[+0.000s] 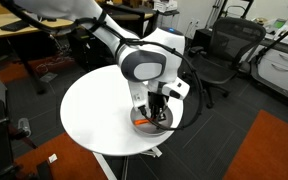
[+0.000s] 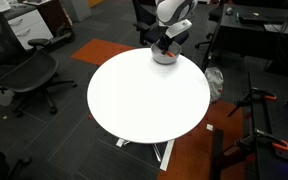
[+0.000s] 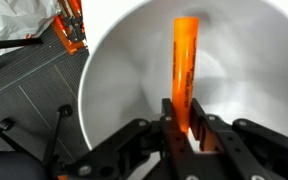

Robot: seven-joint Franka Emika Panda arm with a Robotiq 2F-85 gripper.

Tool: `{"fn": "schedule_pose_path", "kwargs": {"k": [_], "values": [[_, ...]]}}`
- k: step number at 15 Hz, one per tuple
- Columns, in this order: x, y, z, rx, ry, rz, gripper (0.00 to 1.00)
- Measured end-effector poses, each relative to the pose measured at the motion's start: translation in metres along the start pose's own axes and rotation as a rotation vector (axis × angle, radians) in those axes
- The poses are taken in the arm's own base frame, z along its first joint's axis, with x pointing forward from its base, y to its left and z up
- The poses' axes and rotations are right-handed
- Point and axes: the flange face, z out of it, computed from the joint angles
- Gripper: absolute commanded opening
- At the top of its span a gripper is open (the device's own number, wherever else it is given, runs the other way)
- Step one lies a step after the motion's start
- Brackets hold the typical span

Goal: Put the marker in the bowl on the table

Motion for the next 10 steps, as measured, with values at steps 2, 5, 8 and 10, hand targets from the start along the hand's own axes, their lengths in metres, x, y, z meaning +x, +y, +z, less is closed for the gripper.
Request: {"fn": "schedule_pose_path", "kwargs": {"k": [2,5,8,10], "values": [[-0.013,-0.006,-0.021,-0.021,0.027,-0.012,0.05],[-0.035,-0.014,-0.063,-0.058,0.098,-0.015,0.05],[-0.059,-0.023,-0.111,-0.085,0.198,-0.025,0.05],[-0.079,-0.033,-0.141,-0.105,0.248,-0.043,0.05]]}}
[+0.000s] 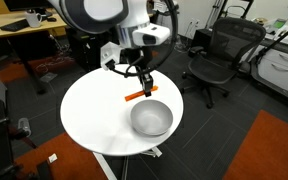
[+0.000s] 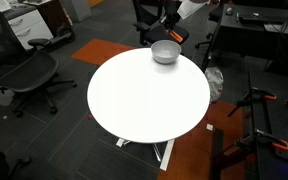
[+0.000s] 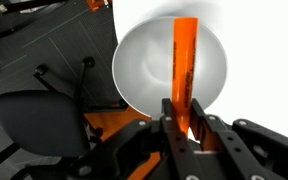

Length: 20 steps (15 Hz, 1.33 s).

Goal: Put the marker in the bowl on the table

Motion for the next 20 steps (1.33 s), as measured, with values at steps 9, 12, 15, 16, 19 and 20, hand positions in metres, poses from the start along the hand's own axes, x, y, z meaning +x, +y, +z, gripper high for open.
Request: {"fn": "schedule_pose_path", "kwargs": {"k": [9,12,15,16,19,20], "values": [[-0.071,-0.090,-0.074,0.156,-0.018,-0.096,0.05],[-0.100,-0.121,-0.063,0.227,-0.098,-0.076,0.05],[-0.115,-0.131,-0.047,0.266,-0.156,-0.014,0.05],[-0.117,-0.130,-0.039,0.270,-0.165,0.016,0.05],[-0.120,-0.124,-0.010,0.269,-0.170,0.102,0.05],[-0.121,-0.122,0.001,0.267,-0.171,0.123,0.05]]}}
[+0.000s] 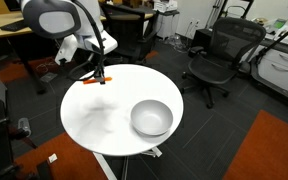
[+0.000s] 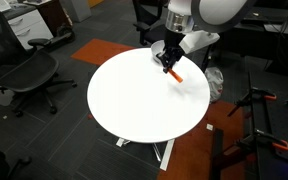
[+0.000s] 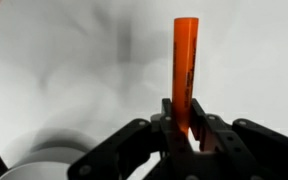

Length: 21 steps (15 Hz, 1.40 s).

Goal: Put the marker in the bowl on the table

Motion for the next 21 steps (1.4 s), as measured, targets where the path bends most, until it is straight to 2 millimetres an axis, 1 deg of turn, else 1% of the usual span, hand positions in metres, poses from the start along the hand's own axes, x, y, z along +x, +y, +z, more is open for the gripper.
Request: {"fn": "schedule_pose_path", "kwargs": {"k": [5,8,10,14,15,18,19,21], "values": [[0.002,0.027,0.054,-0.046,-0.020,0.070,0.05],[0.001,0.041,0.081,-0.068,-0.059,0.111,0.05],[0.001,0.048,0.095,-0.072,-0.080,0.144,0.05],[0.004,0.059,0.112,-0.068,-0.105,0.199,0.05],[0.005,0.060,0.114,-0.067,-0.109,0.207,0.40],[0.007,0.061,0.115,-0.059,-0.111,0.229,0.59],[0.007,0.061,0.115,-0.056,-0.113,0.233,0.68],[0.005,0.059,0.116,-0.055,-0.116,0.233,0.81]]}}
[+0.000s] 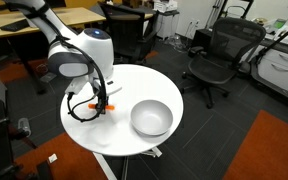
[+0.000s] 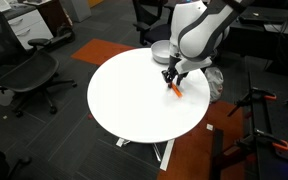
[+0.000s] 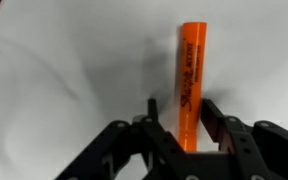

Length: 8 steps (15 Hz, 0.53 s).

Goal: Put the marker in the bowl on the table

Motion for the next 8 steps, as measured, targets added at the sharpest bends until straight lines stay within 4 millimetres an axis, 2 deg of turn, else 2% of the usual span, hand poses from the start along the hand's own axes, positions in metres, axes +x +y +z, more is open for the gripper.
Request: {"fn": "schedule_pose_path", "kwargs": {"k": [2,3,5,8], "values": [[-0.003,0.001,0.002,-0.003,-0.005,-0.002,0.96],[-0.005,0.001,0.003,-0.005,-0.007,-0.003,1.00],[-0.009,0.002,0.003,-0.007,-0.008,-0.007,1.00],[-0.018,0.000,-0.013,0.010,0.039,-0.029,1.00]]}}
